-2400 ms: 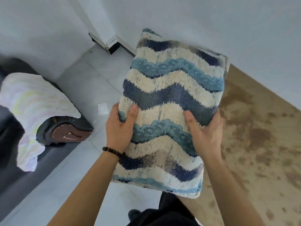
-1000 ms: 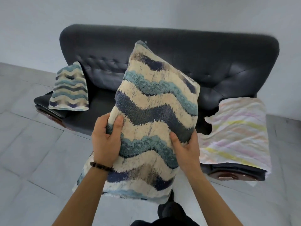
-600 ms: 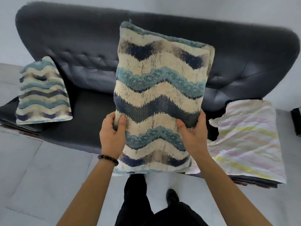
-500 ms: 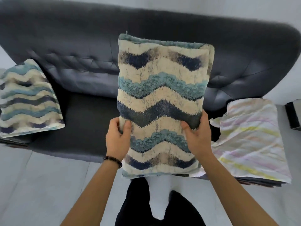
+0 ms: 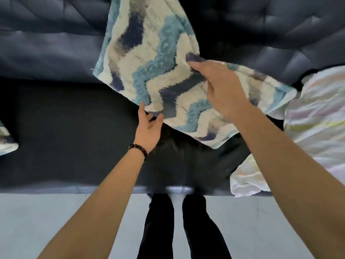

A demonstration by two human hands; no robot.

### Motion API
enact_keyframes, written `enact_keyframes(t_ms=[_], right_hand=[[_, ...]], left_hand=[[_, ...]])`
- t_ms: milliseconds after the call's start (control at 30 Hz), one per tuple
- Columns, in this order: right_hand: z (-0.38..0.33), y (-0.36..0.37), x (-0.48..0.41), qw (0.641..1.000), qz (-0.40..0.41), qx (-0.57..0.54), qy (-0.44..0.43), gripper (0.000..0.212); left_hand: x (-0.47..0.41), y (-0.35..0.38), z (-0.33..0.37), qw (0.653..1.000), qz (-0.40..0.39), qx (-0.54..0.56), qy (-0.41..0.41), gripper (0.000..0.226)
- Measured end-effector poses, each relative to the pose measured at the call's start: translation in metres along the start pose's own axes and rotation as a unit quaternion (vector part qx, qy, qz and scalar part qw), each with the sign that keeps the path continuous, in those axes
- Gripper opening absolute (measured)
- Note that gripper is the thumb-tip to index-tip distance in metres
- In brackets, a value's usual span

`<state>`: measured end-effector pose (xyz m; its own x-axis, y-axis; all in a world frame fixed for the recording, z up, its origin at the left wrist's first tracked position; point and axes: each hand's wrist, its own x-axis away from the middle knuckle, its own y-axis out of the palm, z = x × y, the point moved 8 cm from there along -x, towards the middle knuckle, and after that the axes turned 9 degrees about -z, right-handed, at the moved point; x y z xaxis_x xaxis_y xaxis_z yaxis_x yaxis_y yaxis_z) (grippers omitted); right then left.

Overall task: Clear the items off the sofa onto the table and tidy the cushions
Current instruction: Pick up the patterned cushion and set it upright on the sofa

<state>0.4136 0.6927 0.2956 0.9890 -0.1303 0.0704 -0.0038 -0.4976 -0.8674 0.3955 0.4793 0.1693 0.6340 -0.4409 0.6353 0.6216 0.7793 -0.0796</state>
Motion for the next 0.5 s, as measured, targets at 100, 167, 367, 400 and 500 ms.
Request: enact_keyframes(t_ms=[100, 167, 367, 400, 500], right_hand=[[0.048, 0.103, -0.016, 0.97, -0.213, 0.114, 0.042, 0.075], [0.087, 0.156, 0.001, 0.936, -0.318, 0.103, 0.11, 0.084], [0.133, 0.147, 0.038, 0.975, -0.125, 0.077, 0.168, 0.076], [0.142, 0.14, 0.041, 0.97, -0.121, 0.088, 0.191, 0.078], [0.167, 0.113, 0.033, 0.959, -0.079, 0.146, 0.229, 0.087]], left_hand=[[-0.042, -0.001, -0.009, 0.993, 0.015, -0.107, 0.056, 0.077], [-0.063, -0.008, -0.006, 0.966, 0.039, -0.238, 0.095, 0.076], [-0.095, 0.001, 0.056, 0.751, 0.116, -0.61, 0.225, 0.078], [-0.1, 0.008, 0.068, 0.713, 0.113, -0.644, 0.253, 0.078], [-0.124, 0.027, 0.092, 0.64, 0.073, -0.708, 0.289, 0.081]])
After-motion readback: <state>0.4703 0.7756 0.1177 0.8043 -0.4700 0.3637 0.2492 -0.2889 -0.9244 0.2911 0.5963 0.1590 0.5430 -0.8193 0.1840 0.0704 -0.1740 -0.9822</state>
